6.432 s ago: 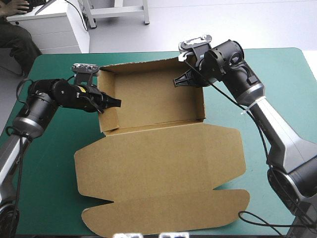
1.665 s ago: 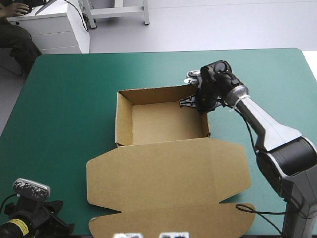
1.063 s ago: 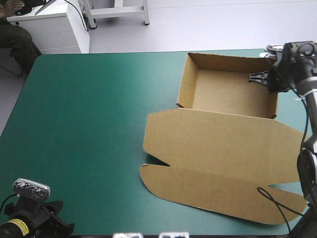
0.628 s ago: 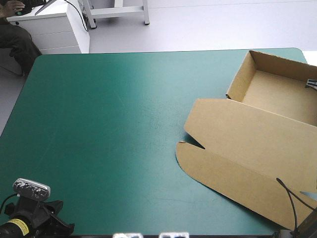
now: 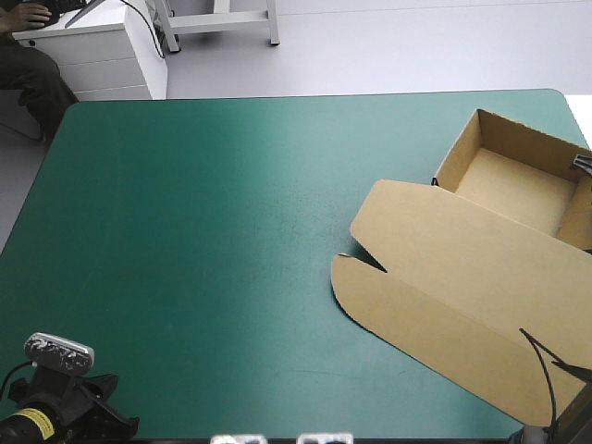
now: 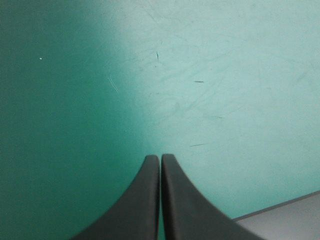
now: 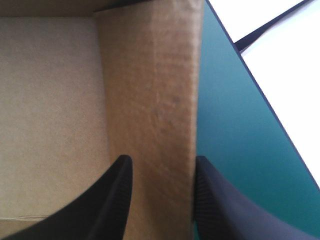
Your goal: Fold the box
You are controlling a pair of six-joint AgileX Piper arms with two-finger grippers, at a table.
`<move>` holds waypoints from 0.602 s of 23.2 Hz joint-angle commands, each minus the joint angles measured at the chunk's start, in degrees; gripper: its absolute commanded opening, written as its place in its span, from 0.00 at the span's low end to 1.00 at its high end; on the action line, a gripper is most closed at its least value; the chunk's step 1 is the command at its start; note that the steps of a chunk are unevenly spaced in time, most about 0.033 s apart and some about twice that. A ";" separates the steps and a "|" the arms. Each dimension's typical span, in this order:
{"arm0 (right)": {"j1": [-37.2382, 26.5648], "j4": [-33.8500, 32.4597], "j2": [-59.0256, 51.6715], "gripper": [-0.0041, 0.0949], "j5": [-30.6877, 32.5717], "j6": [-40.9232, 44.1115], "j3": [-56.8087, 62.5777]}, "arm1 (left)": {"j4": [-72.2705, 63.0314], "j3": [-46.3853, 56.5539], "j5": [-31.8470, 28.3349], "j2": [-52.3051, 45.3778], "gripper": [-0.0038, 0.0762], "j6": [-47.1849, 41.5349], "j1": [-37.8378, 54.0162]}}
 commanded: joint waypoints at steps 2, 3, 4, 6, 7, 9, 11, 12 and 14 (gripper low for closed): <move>-0.26 -1.21 -3.80 0.43 0.41 -1.36 -2.11 | 0.24 -1.28 0.81 0.62 0.04 -0.45 -0.24; -0.26 -0.33 -4.33 0.43 0.41 -1.36 -2.11 | 0.25 -1.28 0.81 0.62 0.04 -0.45 -0.24; -0.26 1.01 -5.55 0.43 0.41 -1.45 -2.11 | 0.15 -1.28 0.95 0.62 0.04 -0.45 -0.24; -0.26 1.85 -7.85 0.43 0.41 -3.80 -2.11 | 0.04 -1.28 1.07 0.62 0.04 -0.45 -0.24; -0.26 1.85 -8.61 0.43 0.41 -5.58 -2.11 | -0.07 -1.28 1.07 0.62 0.04 -0.45 -0.24; -0.26 3.78 -10.94 0.42 0.41 -5.75 -1.88 | 0.07 -1.28 0.86 0.62 0.04 -0.45 -0.24; -0.26 7.98 -14.35 0.42 0.41 -6.44 -0.24 | 0.07 -1.28 1.10 0.62 0.04 -0.45 -0.24; -0.26 9.38 -15.75 0.42 0.41 -7.53 0.50 | -0.06 -1.28 1.36 0.62 0.04 -0.45 -0.24; -0.26 10.79 -18.21 0.42 0.41 -8.29 1.92 | -0.20 -1.28 1.35 0.62 0.04 -0.45 -0.24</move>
